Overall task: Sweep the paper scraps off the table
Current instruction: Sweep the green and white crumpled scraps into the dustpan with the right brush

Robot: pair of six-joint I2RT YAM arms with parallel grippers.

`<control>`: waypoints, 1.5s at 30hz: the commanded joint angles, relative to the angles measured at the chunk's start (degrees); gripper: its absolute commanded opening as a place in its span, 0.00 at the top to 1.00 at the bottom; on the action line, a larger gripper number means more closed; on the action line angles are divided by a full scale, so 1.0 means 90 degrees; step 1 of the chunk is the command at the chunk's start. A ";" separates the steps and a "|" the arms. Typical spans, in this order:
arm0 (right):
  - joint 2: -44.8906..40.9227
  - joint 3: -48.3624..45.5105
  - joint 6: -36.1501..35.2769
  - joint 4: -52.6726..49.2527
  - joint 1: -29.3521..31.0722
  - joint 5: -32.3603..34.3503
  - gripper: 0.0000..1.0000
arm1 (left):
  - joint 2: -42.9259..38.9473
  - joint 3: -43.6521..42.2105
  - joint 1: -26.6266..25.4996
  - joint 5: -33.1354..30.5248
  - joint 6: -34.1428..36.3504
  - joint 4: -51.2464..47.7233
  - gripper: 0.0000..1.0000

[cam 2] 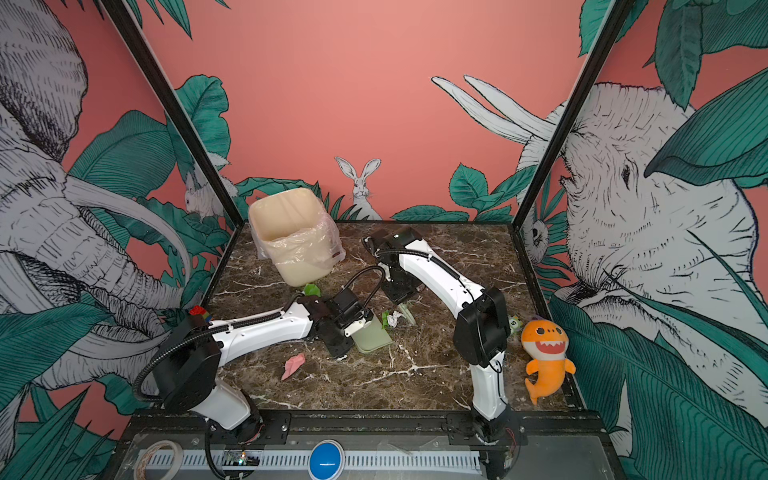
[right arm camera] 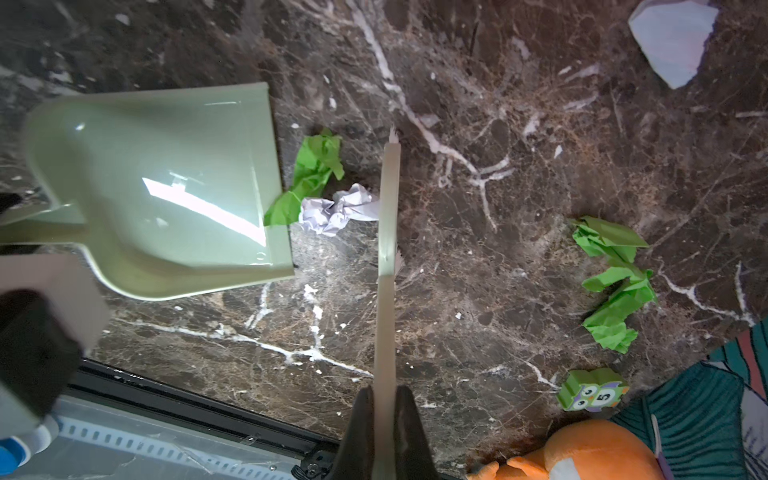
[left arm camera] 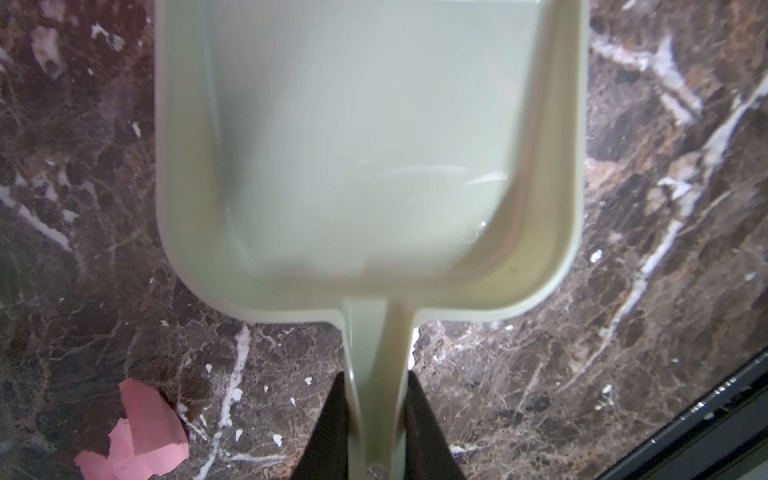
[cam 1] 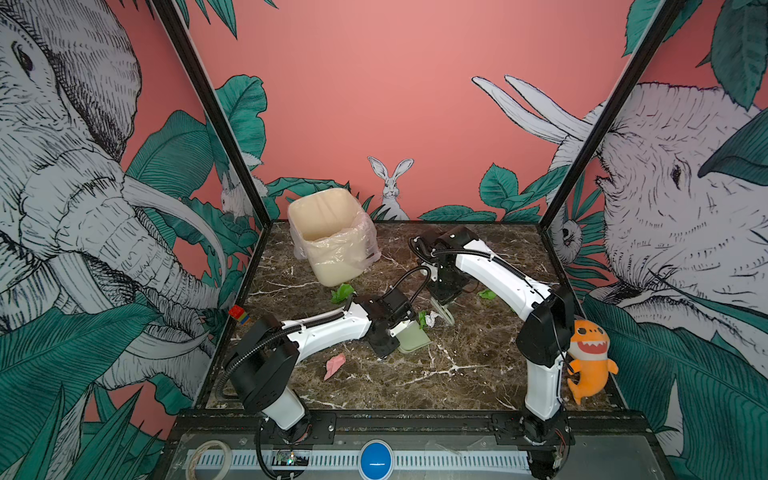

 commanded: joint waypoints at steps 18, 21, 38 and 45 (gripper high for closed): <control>-0.0553 0.0157 0.0371 -0.0059 0.0732 -0.1390 1.00 | -0.0005 -0.0046 -0.0051 -0.0016 0.0047 0.0018 0.89; -0.0672 0.0020 0.0357 -0.0090 0.0718 -0.1138 1.00 | -0.0004 -0.0050 -0.0046 -0.0017 0.0044 0.0020 0.89; -0.0071 0.0133 0.0178 -0.0110 0.0524 -0.0721 1.00 | 0.0037 -0.0014 -0.0051 0.0013 0.0051 0.0069 0.89; -0.0063 0.0345 0.0309 -0.0083 0.0760 -0.1187 1.00 | 0.0029 -0.0043 -0.0046 0.0018 0.0046 0.0079 0.89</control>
